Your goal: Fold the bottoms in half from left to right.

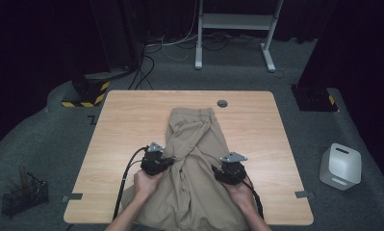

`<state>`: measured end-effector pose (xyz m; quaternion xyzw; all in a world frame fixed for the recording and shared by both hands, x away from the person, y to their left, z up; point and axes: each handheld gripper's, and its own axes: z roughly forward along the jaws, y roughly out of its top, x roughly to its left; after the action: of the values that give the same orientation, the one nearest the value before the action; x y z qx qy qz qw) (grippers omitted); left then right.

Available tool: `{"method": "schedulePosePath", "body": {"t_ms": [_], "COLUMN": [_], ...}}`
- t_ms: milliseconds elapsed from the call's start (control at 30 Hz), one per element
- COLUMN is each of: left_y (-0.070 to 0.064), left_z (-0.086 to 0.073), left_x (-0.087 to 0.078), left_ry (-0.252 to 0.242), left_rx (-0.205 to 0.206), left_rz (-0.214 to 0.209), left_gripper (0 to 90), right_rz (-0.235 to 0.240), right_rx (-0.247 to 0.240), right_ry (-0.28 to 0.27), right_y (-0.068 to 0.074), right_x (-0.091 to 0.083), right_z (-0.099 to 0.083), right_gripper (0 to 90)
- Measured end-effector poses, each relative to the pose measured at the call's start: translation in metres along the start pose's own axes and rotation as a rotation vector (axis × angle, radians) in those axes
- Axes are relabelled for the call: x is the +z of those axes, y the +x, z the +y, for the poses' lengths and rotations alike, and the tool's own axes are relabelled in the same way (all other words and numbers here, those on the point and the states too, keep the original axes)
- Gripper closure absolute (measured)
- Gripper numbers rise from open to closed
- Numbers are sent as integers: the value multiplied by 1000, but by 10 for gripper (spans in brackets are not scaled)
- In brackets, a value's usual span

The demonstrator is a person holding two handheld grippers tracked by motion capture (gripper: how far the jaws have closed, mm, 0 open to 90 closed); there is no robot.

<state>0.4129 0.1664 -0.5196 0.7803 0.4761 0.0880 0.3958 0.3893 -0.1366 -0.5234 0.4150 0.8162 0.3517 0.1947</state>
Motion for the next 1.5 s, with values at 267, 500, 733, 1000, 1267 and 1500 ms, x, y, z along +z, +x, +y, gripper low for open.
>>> {"method": "schedulePosePath", "body": {"t_ms": [267, 500, 733, 1000, 1267, 1500], "left_y": [21, -27, -57, -55, -28, -2], "left_z": [32, 54, 62, 58, 33, -24], "left_x": [-3, -23, 30, 6, -57, -59], "left_ry": [-18, -112, 2, -40, -132, -66], "left_rx": [-32, 56, 97, 153, 125, 52], "left_rz": [42, -114, -134, -61, -67, 20], "left_gripper": [879, 879, 875, 535, 355, 335], "right_rz": [-32, -33, -31, -21, -11, -2], "right_rx": [24, 27, 26, 38, 22, 9], "right_ry": [-2, 0, 0, 8, -41, -7], "right_y": [1, 2, 2, 0, -4, -4], "right_x": [27, 29, 29, 26, -13, -27], "right_z": [24, 27, 27, 26, 21, -5], "right_gripper": [465, 464, 460, 441, 435, 436]}}
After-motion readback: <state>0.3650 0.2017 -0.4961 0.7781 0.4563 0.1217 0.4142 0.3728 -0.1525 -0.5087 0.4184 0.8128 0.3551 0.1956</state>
